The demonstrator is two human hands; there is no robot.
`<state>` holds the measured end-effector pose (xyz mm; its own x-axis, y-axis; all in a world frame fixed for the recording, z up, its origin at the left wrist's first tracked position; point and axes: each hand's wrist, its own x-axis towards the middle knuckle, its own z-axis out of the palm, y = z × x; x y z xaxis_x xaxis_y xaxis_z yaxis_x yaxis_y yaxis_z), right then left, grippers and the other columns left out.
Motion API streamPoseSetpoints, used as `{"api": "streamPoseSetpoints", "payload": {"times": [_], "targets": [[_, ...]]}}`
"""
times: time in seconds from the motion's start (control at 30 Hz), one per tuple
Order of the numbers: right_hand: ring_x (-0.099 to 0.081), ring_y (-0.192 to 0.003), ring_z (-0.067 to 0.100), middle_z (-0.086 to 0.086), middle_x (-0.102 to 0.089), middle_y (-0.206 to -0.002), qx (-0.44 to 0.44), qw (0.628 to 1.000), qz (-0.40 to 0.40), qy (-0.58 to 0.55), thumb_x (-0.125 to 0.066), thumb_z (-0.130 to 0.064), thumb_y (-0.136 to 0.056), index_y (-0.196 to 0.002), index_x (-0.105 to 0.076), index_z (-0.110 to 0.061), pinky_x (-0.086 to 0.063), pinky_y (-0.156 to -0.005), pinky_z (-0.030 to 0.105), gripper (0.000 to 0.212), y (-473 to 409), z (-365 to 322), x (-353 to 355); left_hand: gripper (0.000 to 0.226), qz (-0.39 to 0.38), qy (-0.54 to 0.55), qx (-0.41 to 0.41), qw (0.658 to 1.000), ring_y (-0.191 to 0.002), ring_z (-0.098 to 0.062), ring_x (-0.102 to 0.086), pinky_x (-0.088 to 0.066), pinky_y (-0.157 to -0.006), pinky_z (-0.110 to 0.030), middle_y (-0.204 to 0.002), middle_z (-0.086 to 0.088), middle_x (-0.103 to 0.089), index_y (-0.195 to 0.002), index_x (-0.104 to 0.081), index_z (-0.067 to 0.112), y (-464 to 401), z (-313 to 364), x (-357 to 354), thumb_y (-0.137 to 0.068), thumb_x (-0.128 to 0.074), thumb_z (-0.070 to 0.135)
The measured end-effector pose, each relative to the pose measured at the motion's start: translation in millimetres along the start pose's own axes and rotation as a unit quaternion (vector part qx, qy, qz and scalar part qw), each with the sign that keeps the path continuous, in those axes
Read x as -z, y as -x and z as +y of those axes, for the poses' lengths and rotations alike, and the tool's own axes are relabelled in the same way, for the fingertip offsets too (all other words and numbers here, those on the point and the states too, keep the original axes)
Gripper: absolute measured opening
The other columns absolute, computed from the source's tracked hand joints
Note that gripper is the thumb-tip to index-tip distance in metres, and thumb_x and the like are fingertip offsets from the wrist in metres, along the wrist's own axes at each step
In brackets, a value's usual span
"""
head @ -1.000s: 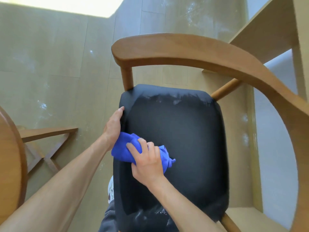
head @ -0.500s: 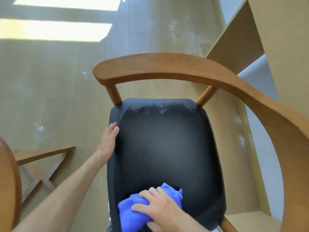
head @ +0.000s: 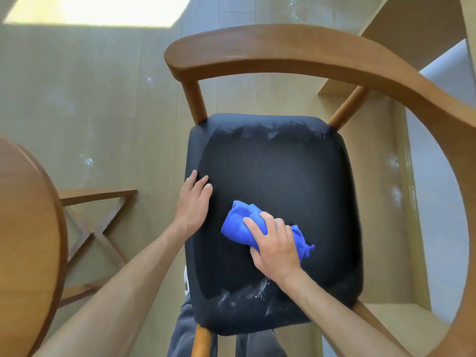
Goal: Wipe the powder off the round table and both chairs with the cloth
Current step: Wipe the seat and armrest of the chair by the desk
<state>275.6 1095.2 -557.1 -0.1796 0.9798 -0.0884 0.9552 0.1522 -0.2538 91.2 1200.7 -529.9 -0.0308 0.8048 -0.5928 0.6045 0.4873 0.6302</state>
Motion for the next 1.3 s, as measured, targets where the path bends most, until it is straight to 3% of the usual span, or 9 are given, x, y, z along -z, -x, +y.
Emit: {"api": "streamPoseSetpoints", "payload": {"times": [0.2,0.53,0.6,0.67,0.7,0.8,0.97,1.13,1.3], "targets": [[-0.050,-0.071,0.026,0.007,-0.059,-0.109,0.135,0.986,-0.084,-0.053,-0.063,-0.020,-0.057,-0.110,-0.059,-0.026,-0.043,-0.058,0.034,0.053,62,-9,-3,0.045,0.008,0.009,0.006,1.000,-0.146,-0.010,-0.005,-0.006,-0.118,-0.030,-0.159,0.005,-0.011,-0.146,-0.036,0.019,16,-3,-9,-0.102,-0.031,0.029],[-0.049,-0.077,0.029,0.007,-0.058,-0.108,0.218,0.972,-0.073,-0.041,-0.060,-0.011,-0.061,-0.111,-0.060,-0.024,-0.037,-0.063,0.036,0.052,40,-67,-23,0.043,0.032,0.050,0.034,0.998,-0.143,-0.004,-0.015,-0.010,-0.112,-0.021,-0.156,0.009,-0.022,-0.143,-0.043,0.022,55,-27,-19,-0.103,-0.030,0.030],[-0.051,-0.077,0.028,0.007,-0.059,-0.111,0.296,0.950,-0.092,-0.037,-0.046,-0.009,-0.071,-0.106,-0.059,-0.025,-0.042,-0.064,0.035,0.041,63,-57,-24,0.044,0.025,0.016,0.035,0.999,-0.145,-0.006,-0.006,-0.006,-0.115,-0.025,-0.159,0.009,-0.014,-0.144,-0.040,0.023,59,-23,-27,-0.103,-0.029,0.031],[-0.051,-0.075,0.026,0.005,-0.060,-0.108,0.376,0.918,-0.123,-0.034,-0.019,-0.005,-0.081,-0.097,-0.059,-0.026,-0.045,-0.066,0.034,0.048,89,-40,-24,0.045,0.013,-0.021,0.046,0.999,-0.146,-0.006,0.004,-0.002,-0.117,-0.031,-0.160,0.011,-0.002,-0.146,-0.036,0.027,61,-19,-35,-0.102,-0.029,0.035],[-0.050,-0.075,0.025,0.004,-0.059,-0.107,0.418,0.898,-0.136,-0.016,-0.015,-0.005,-0.082,-0.094,-0.058,-0.027,-0.046,-0.068,0.034,0.050,98,-32,-24,0.046,0.009,-0.037,0.053,0.998,-0.145,-0.006,0.008,-0.001,-0.119,-0.035,-0.160,0.012,0.002,-0.146,-0.035,0.029,61,-18,-38,-0.101,-0.030,0.037],[-0.050,-0.076,0.022,-0.002,-0.055,-0.107,0.537,0.822,-0.186,0.022,-0.054,-0.017,-0.077,-0.089,-0.057,-0.032,-0.044,-0.070,0.033,0.019,106,1,-16,0.046,0.004,-0.074,0.058,0.996,-0.145,-0.005,0.011,-0.006,-0.118,-0.039,-0.159,0.015,0.007,-0.146,-0.033,0.033,60,-21,-38,-0.100,-0.032,0.037],[-0.049,-0.077,0.021,-0.006,-0.050,-0.105,0.605,0.748,-0.263,0.080,-0.068,-0.023,-0.065,-0.085,-0.053,-0.036,-0.044,-0.071,0.030,0.028,98,97,20,0.045,0.005,-0.079,0.047,0.996,-0.145,-0.004,0.011,-0.008,-0.117,-0.038,-0.158,0.018,0.008,-0.145,-0.033,0.034,61,-25,-37,-0.100,-0.034,0.032],[-0.046,-0.073,0.020,-0.006,-0.048,-0.096,0.534,0.781,-0.306,0.107,-0.072,-0.022,-0.058,-0.090,-0.049,-0.037,-0.043,-0.064,0.031,0.042,74,148,50,0.046,0.011,-0.073,0.045,0.996,-0.145,-0.006,0.012,-0.008,-0.119,-0.044,-0.159,0.016,0.009,-0.145,-0.033,0.033,61,-24,-37,-0.100,-0.035,0.028],[-0.051,-0.084,0.031,0.006,-0.057,-0.111,0.424,0.892,-0.150,0.033,-0.056,-0.010,-0.066,-0.101,-0.058,-0.027,-0.043,-0.068,0.039,0.040,20,66,34,0.044,0.012,-0.053,0.039,0.998,-0.145,-0.003,0.007,-0.008,-0.116,-0.035,-0.159,0.016,0.003,-0.144,-0.038,0.033,59,-27,-33,-0.101,-0.031,0.028]]}}
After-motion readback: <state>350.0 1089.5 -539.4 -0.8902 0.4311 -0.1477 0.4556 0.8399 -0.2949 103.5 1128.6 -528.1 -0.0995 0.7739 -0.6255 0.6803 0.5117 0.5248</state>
